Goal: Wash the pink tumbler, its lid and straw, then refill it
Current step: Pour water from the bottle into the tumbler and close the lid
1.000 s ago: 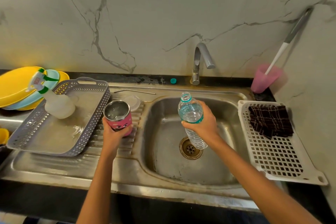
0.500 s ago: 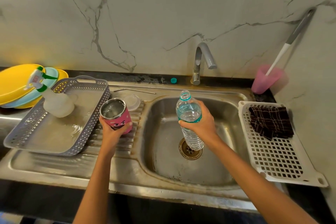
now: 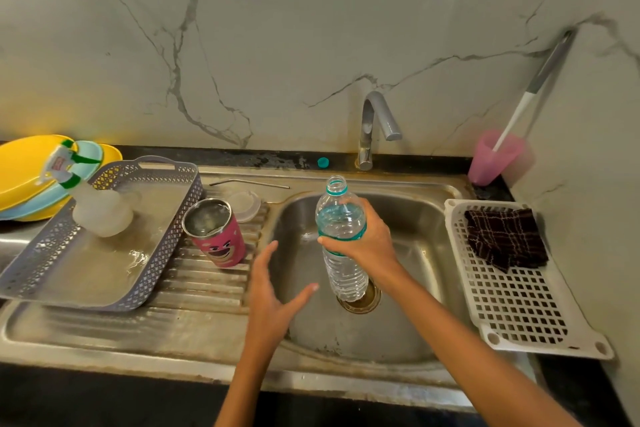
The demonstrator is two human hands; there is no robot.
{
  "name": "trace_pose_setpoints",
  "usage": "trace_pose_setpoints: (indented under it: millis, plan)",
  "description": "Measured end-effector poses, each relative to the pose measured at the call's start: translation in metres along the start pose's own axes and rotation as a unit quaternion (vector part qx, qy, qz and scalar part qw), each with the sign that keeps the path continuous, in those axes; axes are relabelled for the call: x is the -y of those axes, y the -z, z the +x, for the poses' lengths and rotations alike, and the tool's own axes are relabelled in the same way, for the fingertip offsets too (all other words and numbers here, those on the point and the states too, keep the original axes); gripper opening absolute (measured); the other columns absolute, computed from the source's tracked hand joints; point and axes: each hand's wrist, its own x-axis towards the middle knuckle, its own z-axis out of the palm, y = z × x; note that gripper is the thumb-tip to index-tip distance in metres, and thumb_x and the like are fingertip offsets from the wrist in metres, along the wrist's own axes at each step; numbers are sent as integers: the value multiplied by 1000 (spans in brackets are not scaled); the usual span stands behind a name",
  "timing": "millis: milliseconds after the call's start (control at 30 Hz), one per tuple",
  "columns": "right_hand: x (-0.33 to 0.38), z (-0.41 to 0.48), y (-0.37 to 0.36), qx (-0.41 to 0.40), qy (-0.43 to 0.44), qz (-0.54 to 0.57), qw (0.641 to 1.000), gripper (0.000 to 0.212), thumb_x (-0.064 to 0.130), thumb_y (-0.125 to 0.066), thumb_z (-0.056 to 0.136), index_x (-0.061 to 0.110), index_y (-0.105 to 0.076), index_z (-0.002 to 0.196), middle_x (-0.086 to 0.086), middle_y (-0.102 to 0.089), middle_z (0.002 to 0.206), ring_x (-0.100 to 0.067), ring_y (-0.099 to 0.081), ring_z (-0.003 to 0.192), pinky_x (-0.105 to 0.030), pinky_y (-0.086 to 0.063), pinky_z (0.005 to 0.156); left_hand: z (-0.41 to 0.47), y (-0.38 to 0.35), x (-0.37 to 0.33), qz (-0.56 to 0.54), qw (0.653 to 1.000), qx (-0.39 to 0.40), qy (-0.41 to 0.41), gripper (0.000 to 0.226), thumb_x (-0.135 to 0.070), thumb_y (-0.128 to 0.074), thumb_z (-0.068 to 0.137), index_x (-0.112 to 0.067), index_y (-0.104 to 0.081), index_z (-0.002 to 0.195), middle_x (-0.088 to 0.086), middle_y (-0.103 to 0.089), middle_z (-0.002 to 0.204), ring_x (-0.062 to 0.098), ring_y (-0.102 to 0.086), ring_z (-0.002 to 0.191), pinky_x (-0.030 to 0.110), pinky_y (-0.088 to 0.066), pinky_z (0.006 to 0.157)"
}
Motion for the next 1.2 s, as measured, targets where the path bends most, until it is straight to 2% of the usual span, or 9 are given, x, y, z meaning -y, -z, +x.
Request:
trace_pose_setpoints:
  millis: [100,167,367,500,600,700,867,1033,1200]
  plan:
    - [9,3,-4,2,10,-9,1000,67,34,-92,57,46,-49,106,24,-61,105,9,-58,100,-14,-48,84,26,-20,-8,-25,994,105,27,108,-52,-88,62,-29,-28,148,-24,-33,148,-14,-29,135,0,-27,101]
    - [12,7,-5,6,6,0,1000,67,33,-92,57,44,-50,108,23,-62,104,7,-60,100,-14,-49,83,41,-30,-14,-47,986,154,35,101,-42,-91,62,-32,-31,143,-24,-41,142,-14,-38,130,2,-34,98]
    - [22,30,-14,5,-39,18,999,70,27,-92,59,35,-50,114,24,-58,101,6,-58,92,-5,-43,73,72,-56,-17,-103,986,111,64,76,-5,-89,66,-31,-45,122,-5,-69,113,3,-68,100,18,-53,78]
    - [33,59,10,226,-51,-2,973,83,21,-86,69,37,-38,134,18,-56,124,-4,-56,115,-26,-50,96,90,-60,-10,-126,988,57,75,79,-6,-88,65,-25,-45,128,-4,-69,113,7,-69,100,21,-55,79]
    - [35,87,32,327,-83,-63,939,70,14,-70,86,36,-33,142,22,-45,126,2,-43,118,-23,-38,100,105,-57,2,-130,988,36,78,81,-4,-89,65,-29,-44,128,-6,-69,114,7,-68,102,20,-55,81]
    - [15,127,22,239,-87,-115,960,44,5,-53,94,27,-51,132,9,-52,136,-8,-47,126,-29,-40,103,115,-55,13,-132,987,34,89,82,-8,-91,63,-30,-45,127,-8,-69,112,8,-68,102,22,-55,83]
    - [-26,199,-21,107,69,-323,938,48,-4,-48,93,12,-50,139,-6,-50,138,-22,-49,126,-32,-39,106,124,-56,24,-140,985,27,98,84,-17,-90,59,-27,-46,130,-5,-70,114,14,-69,103,30,-57,87]
    - [-45,241,-37,135,169,-443,870,69,-17,-48,88,11,-33,150,-11,-36,152,-28,-34,138,-35,-28,114,138,-57,32,-142,984,22,107,89,-26,-91,58,-24,-45,134,1,-67,121,19,-67,108,45,-55,94]
    - [-67,263,-45,168,188,-444,860,54,-8,-53,92,9,-47,142,-16,-50,139,-30,-44,129,-35,-34,109,148,-59,38,-138,983,15,117,90,-27,-91,58,-23,-45,134,3,-66,122,22,-67,109,52,-54,95]
